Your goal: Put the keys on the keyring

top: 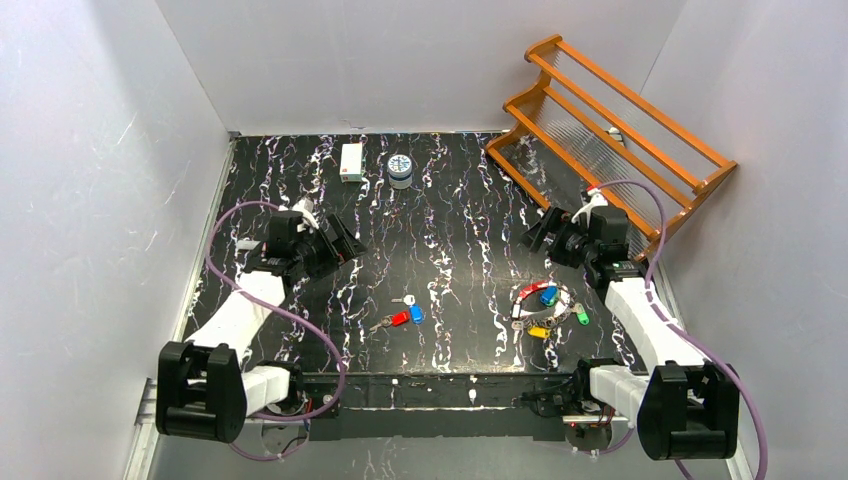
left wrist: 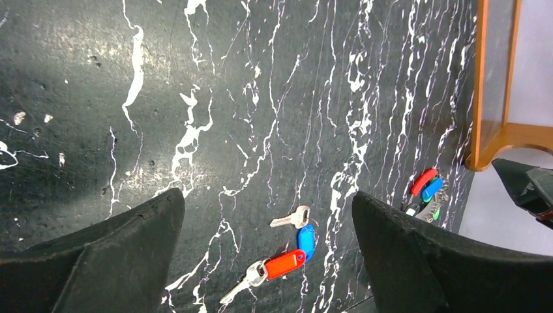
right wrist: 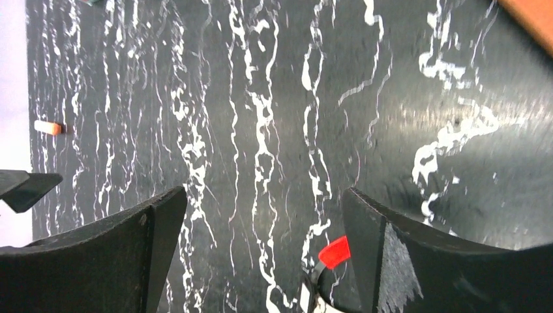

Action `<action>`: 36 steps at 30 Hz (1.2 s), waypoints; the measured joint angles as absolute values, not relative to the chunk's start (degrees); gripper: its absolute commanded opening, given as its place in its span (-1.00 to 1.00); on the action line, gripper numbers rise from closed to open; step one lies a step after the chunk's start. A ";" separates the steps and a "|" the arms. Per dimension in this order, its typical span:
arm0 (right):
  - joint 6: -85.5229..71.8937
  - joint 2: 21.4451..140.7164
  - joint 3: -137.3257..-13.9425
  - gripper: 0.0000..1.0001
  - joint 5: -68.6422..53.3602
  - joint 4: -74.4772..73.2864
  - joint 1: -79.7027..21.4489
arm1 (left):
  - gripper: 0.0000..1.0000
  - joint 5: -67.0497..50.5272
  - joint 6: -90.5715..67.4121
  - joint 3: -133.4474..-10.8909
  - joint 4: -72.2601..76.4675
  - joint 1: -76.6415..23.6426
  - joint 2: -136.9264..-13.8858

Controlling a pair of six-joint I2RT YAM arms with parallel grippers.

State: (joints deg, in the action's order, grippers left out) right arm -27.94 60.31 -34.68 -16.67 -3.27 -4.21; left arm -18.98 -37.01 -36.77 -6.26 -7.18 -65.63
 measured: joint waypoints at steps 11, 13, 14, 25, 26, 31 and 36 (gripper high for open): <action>-34.46 62.89 -34.59 0.84 -11.07 -17.41 -15.84 | 0.97 -20.45 -31.22 -36.91 -9.87 -7.18 -70.89; -35.31 63.35 -34.48 0.81 -10.04 -18.37 -17.69 | 0.97 -20.45 -30.96 -37.08 -9.89 -7.18 -71.26; -35.83 63.68 -34.17 0.81 -9.32 -18.61 -18.48 | 0.97 -20.47 -30.87 -37.26 -9.87 -7.18 -71.59; -39.27 68.64 -32.56 0.81 -0.43 -22.13 -19.20 | 0.97 -20.71 -31.59 -37.45 -8.88 -7.18 -73.82; -39.11 68.93 -32.67 0.79 -0.62 -22.00 -19.20 | 0.97 -20.91 -32.01 -37.43 -8.58 -7.18 -73.84; -38.44 72.71 -33.74 0.78 -5.72 -15.79 -19.86 | 0.97 -21.63 -34.52 -36.45 -5.76 -7.99 -73.82; -37.78 81.10 -38.24 0.79 -11.57 -8.78 -24.91 | 0.97 -21.04 -37.98 -35.77 -3.16 -13.26 -73.82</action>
